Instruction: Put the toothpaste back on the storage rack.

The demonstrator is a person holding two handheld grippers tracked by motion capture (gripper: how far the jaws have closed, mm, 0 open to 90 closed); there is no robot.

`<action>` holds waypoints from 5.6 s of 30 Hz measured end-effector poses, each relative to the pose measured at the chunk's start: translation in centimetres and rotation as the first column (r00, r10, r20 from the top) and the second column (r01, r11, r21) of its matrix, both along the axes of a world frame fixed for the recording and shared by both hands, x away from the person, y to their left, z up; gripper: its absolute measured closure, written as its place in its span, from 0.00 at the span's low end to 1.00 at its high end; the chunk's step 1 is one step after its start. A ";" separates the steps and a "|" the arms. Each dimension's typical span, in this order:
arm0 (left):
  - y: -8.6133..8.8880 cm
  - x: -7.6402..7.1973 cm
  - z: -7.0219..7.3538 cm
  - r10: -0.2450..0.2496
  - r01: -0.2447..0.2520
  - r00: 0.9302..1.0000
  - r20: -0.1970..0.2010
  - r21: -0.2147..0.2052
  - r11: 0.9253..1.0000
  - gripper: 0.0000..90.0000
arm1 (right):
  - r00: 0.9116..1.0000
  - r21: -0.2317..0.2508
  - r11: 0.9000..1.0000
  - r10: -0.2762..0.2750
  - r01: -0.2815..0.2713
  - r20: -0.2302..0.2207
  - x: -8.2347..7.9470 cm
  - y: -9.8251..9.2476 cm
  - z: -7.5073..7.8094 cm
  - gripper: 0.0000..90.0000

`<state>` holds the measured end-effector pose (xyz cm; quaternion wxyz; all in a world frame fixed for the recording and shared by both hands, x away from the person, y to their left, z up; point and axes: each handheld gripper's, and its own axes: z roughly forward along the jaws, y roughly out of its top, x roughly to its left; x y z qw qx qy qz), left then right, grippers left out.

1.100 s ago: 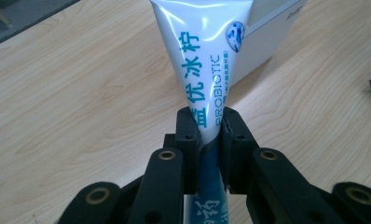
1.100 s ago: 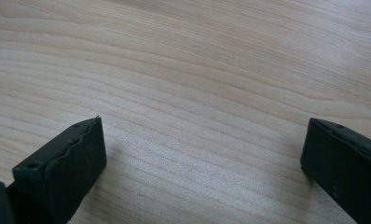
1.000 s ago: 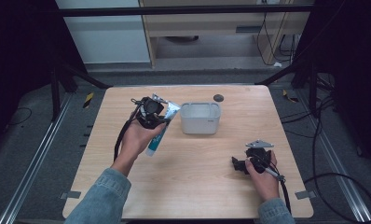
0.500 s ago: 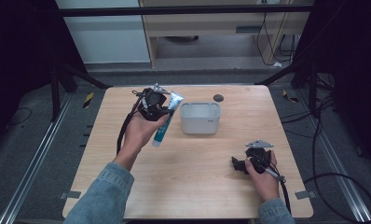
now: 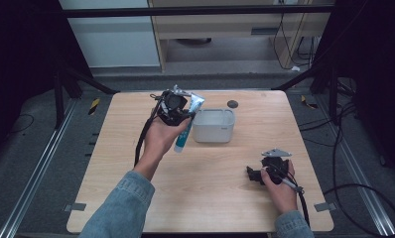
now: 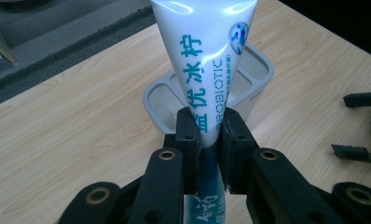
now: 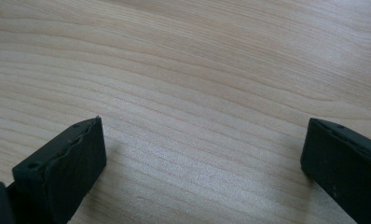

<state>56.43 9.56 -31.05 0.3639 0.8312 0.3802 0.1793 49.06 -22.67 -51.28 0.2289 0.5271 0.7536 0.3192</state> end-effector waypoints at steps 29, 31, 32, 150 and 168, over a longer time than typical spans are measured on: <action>-4.4 2.4 3.0 -0.032 0.036 0.998 0.061 -0.049 0.998 0.88 | 1.000 0.005 1.000 -0.003 0.003 0.000 0.0 0.0 0.0 0.00; -4.5 2.7 3.1 -0.030 0.034 0.997 0.069 -0.052 0.998 0.88 | 1.000 0.005 1.000 -0.003 0.003 0.000 0.0 0.0 0.0 0.00; -4.5 2.7 3.1 -0.030 0.034 0.997 0.069 -0.052 0.998 0.88 | 1.000 0.005 1.000 -0.003 0.003 0.000 0.0 0.0 0.0 0.00; -8.0 6.3 -4.0 -0.009 0.048 0.972 0.237 -0.163 0.985 0.88 | 1.000 -0.008 1.000 0.012 -0.012 0.004 0.1 -0.1 0.0 0.00; -8.3 6.2 -6.1 -0.018 0.046 0.977 0.213 -0.126 0.991 0.88 | 1.000 0.008 1.000 0.005 -0.005 -0.003 0.1 0.0 0.1 0.00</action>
